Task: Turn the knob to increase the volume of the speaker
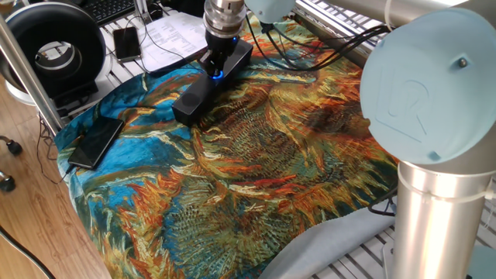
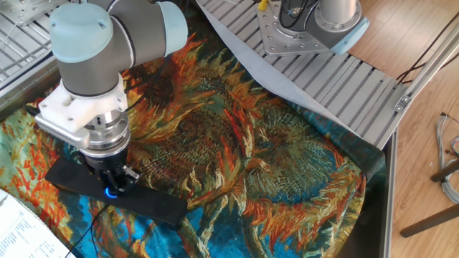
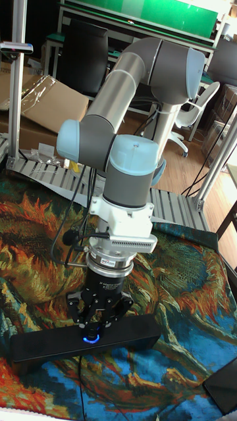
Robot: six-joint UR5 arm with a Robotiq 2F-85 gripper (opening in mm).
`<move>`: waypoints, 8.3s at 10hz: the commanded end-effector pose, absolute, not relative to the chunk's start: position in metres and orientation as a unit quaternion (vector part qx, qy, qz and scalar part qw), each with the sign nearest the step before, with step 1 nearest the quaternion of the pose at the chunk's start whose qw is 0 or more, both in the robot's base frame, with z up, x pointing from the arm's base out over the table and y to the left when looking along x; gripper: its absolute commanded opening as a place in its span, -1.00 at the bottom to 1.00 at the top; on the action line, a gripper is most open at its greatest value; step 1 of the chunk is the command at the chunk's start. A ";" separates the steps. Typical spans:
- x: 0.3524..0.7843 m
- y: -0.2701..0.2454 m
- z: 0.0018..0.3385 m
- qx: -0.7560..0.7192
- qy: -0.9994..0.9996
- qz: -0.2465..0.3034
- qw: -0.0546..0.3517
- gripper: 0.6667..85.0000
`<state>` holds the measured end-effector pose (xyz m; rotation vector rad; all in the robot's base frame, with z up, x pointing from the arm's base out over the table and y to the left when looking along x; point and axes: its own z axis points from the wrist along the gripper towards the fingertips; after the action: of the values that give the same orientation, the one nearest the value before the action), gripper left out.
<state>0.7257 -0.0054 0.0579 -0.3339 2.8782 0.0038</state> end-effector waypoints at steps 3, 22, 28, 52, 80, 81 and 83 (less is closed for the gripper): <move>0.726 0.000 0.059 -0.158 0.980 0.006 0.119 -0.13; 0.730 -0.007 0.060 -0.472 0.873 -0.065 0.107 0.02; 0.729 -0.005 0.061 -0.485 0.865 -0.057 0.111 -0.03; 0.719 0.005 0.051 -0.489 0.866 -0.007 0.102 -0.12; 0.753 -0.008 0.063 -0.222 0.964 0.004 0.146 -0.83; 0.753 -0.006 0.065 -0.209 0.967 0.008 0.144 -0.83; 0.755 -0.009 0.064 -0.212 0.967 0.000 0.145 -0.84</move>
<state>0.7523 -0.0094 0.0623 -0.6264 2.7878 -0.0044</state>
